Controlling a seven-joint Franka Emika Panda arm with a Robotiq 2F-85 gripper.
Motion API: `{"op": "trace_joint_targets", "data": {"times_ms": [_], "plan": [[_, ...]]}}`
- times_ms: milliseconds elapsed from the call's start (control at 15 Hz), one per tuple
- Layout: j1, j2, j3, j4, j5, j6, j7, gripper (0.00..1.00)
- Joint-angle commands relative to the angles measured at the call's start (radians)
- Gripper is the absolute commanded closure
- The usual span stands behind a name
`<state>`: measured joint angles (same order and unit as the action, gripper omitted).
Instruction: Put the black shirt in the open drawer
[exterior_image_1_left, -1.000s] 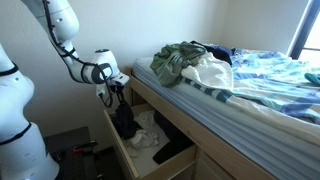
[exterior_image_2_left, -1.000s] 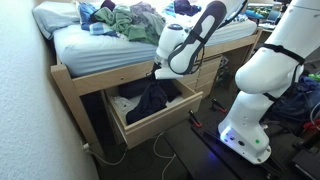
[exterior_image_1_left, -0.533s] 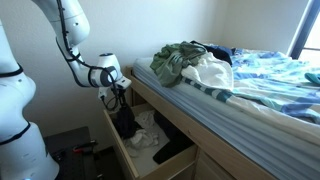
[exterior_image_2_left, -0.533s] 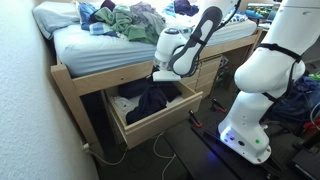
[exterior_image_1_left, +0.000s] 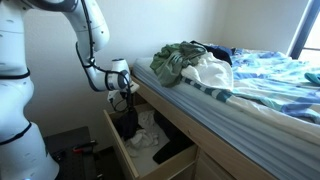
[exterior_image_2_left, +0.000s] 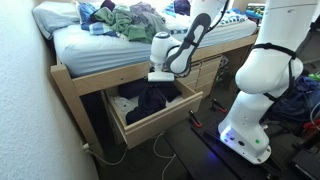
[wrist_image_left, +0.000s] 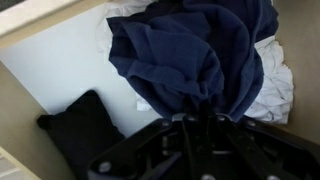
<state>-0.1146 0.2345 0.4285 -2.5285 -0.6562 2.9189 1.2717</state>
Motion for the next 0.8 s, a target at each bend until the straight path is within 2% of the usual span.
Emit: {"op": "trace_joint_targets", "data": {"times_ms": [0,67,267,533,600,733], "plan": [[0.056,0.123,-0.035,0.1,-0.027,-0.053,0.051,0.98],[0.026,0.066,-0.019,0.046,-0.007,-0.018,0.012,0.9],[0.045,0.13,-0.029,0.087,-0.007,-0.022,0.012,0.9],[0.045,0.135,-0.03,0.093,-0.007,-0.024,0.012,0.9],[0.038,0.155,-0.028,0.101,-0.003,-0.01,0.004,0.98],[0.048,0.192,-0.036,0.117,-0.013,0.006,0.009,0.98]]}}
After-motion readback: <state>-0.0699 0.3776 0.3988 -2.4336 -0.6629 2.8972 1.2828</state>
